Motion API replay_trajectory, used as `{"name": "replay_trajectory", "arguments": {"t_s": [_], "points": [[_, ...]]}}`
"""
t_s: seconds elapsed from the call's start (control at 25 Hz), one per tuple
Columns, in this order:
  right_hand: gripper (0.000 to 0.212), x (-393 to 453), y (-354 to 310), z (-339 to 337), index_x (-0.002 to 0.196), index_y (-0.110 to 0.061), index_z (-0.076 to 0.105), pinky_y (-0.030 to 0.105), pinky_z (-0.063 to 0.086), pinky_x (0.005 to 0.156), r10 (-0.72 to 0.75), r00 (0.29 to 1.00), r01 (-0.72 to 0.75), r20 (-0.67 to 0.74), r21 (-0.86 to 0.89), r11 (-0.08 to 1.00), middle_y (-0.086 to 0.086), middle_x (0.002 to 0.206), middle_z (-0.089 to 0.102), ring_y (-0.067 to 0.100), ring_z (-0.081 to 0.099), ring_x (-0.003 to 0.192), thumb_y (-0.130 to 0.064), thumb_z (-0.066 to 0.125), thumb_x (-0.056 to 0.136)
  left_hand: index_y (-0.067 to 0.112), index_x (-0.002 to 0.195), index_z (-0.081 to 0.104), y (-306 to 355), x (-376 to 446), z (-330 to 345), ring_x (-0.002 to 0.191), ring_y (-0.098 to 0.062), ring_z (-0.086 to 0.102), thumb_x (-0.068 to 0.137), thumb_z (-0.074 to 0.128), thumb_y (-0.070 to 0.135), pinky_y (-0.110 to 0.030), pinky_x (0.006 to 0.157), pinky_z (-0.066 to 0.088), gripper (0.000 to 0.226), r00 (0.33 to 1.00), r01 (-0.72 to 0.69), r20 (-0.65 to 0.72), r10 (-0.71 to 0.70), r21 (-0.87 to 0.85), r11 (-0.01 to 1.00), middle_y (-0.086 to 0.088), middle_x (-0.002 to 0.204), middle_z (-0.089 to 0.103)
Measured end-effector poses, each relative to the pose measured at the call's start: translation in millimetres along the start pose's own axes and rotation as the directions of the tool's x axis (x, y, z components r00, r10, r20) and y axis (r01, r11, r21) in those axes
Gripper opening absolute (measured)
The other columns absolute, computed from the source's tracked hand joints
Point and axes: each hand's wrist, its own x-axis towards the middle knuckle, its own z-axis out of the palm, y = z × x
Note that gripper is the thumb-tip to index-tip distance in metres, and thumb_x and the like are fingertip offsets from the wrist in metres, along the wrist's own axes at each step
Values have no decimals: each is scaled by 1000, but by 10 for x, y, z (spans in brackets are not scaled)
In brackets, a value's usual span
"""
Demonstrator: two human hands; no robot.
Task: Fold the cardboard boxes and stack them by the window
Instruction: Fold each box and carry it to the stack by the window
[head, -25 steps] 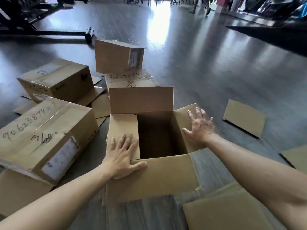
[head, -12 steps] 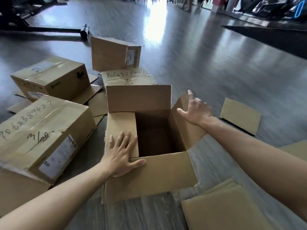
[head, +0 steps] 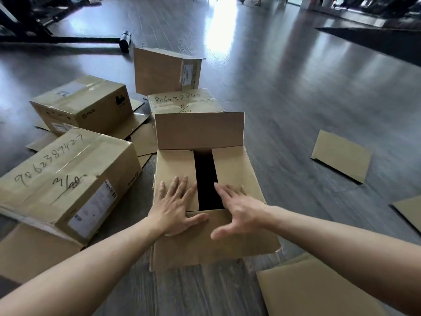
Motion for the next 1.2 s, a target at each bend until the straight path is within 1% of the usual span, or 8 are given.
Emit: {"name": "replay_trajectory", "arguments": {"t_s": [0.2, 0.32, 0.48, 0.64, 0.76, 0.92, 1.0, 1.2], "points": [[154, -141, -29, 138, 154, -32, -23, 54, -11, 121, -93, 994, 103, 61, -192, 976, 6, 165, -18, 26, -24, 150, -98, 60, 42, 34, 156, -17, -8, 10, -6, 149, -22, -28, 67, -1, 97, -54, 120, -14, 111, 1000, -2, -2, 2, -16, 1000, -2, 164, -24], [153, -206, -129, 62, 154, -30, -24, 54, -9, 121, -80, 989, 104, 122, -211, 972, 6, 165, -22, 28, -23, 150, -83, 75, 49, 33, 157, -14, -4, -2, -54, 150, -22, -24, 67, 3, 97, -53, 121, -11, 112, 1000, 1, 19, 0, -30, 1000, -2, 165, -20], [135, -168, -226, -308, 160, -29, -2, 43, 17, 123, -21, 957, 51, 290, -97, 994, 3, 167, 6, 24, 8, 152, -61, 85, 61, 28, 151, 30, 40, 3, -294, 147, -24, 21, 75, 19, 94, -49, 116, 16, 101, 997, 31, -62, -37, -89, 996, -4, 160, 26], [98, -14, -79, -865, 156, -31, 28, 28, 39, 109, -9, 925, -37, 380, 116, 993, -6, 151, 44, 14, 45, 135, -47, 82, 76, 29, 142, 48, 6, 75, -746, 131, -23, 43, 63, 25, 102, -45, 104, 35, 110, 994, 56, 101, -30, -269, 961, -2, 147, 47], [81, 107, 75, -1160, 153, -30, 35, 28, 48, 101, 38, 970, -98, 239, 245, 964, -5, 143, 52, 13, 54, 125, -41, 74, 83, 29, 137, 55, -129, 135, -1129, 125, -15, 52, 60, 29, 104, -40, 101, 45, 111, 1000, 17, 30, -6, -390, 921, 4, 143, 55], [92, 275, 222, -1261, 151, -30, 36, 30, 45, 100, 168, 984, -175, 52, 185, 967, -3, 142, 52, 17, 52, 127, -62, 75, 74, 30, 133, 59, -261, 238, -1267, 118, -14, 60, 72, 30, 97, -39, 95, 49, 96, 959, -13, -281, -30, -150, 989, 8, 130, 65], [102, 337, 283, -1236, 152, -29, 34, 32, 41, 103, 211, 977, -209, -4, 130, 969, -2, 146, 49, 19, 47, 133, -74, 71, 69, 27, 137, 55, -280, 303, -1134, 121, -17, 58, 82, 31, 88, -39, 97, 45, 86, 935, 3, -355, -14, -33, 999, 2, 133, 64], [107, 545, 374, -820, 157, -23, 20, 52, 26, 118, 263, 929, -289, -260, -69, 955, 9, 160, 30, 29, 24, 148, -89, 39, 76, 26, 155, 29, -245, 393, -571, 148, -23, 27, 89, 22, 81, -48, 122, 19, 86, 970, 93, -229, -88, 11, 996, -4, 159, 35]]}}
